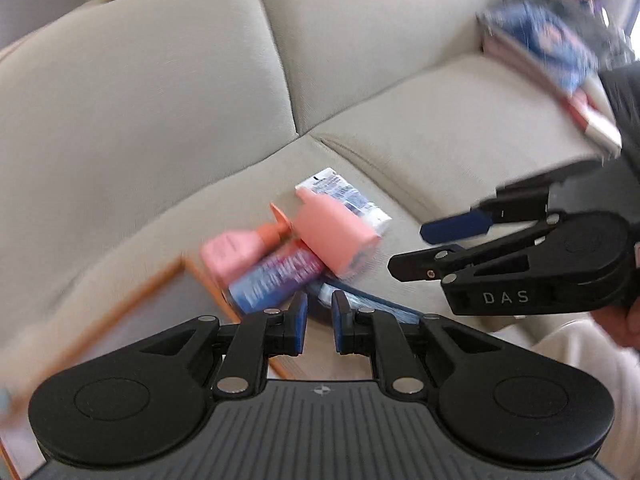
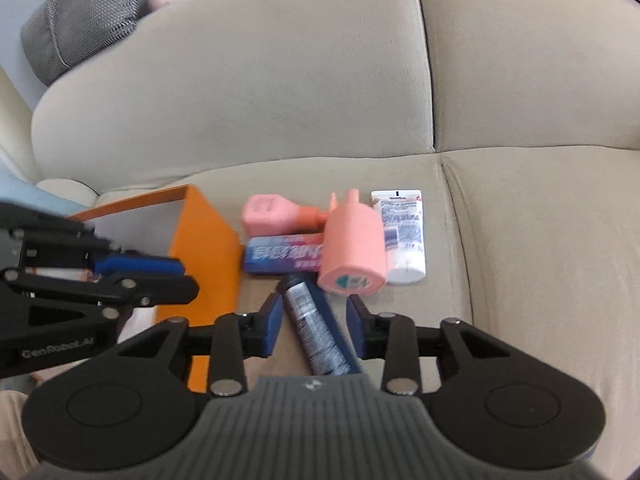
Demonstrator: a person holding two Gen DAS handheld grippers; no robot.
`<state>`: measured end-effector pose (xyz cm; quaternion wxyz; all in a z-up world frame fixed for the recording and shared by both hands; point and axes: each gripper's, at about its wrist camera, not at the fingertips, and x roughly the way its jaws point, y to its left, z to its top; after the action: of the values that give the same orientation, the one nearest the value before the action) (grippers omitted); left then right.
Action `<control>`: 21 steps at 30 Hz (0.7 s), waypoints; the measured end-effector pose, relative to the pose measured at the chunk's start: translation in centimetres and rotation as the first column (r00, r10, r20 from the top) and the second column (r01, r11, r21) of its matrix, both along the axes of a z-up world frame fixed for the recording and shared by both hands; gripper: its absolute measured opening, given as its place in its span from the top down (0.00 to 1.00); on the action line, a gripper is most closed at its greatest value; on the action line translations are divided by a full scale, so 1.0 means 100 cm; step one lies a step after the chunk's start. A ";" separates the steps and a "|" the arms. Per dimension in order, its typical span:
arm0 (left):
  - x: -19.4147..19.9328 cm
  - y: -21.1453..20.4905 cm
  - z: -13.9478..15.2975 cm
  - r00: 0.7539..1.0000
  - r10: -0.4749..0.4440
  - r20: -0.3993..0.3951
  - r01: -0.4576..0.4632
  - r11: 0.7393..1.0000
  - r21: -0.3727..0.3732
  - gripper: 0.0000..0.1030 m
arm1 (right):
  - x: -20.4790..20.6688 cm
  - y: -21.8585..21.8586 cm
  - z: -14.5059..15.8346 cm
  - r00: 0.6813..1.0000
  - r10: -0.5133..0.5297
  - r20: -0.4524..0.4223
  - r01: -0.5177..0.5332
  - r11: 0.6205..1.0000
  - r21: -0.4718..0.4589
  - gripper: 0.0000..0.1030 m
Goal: Organize rigid objects
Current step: 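Grasp the pink pump bottle with the left gripper while the right grasps the pink cup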
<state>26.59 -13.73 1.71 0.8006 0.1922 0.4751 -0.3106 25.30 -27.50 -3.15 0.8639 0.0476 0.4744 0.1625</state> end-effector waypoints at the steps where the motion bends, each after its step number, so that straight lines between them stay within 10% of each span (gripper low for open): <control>1: 0.008 -0.008 -0.004 1.000 -0.022 0.012 0.022 0.999 0.025 0.85 | 0.011 0.000 -0.002 1.000 0.002 -0.006 -0.002 1.000 -0.009 0.61; 10: 0.076 -0.057 -0.054 0.962 -0.266 -0.055 0.271 0.924 0.270 0.70 | 0.090 -0.002 -0.041 0.995 0.024 -0.094 -0.030 0.998 -0.054 0.53; 21: 0.094 -0.079 -0.098 0.892 -0.422 -0.161 0.451 0.813 0.369 0.56 | 0.125 -0.010 -0.067 0.971 0.025 -0.237 -0.015 0.999 0.044 0.44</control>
<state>35.98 -21.62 -8.10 0.6345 0.4426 0.4997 -0.3898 37.79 -28.53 -9.83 0.7980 0.0802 0.5713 0.1742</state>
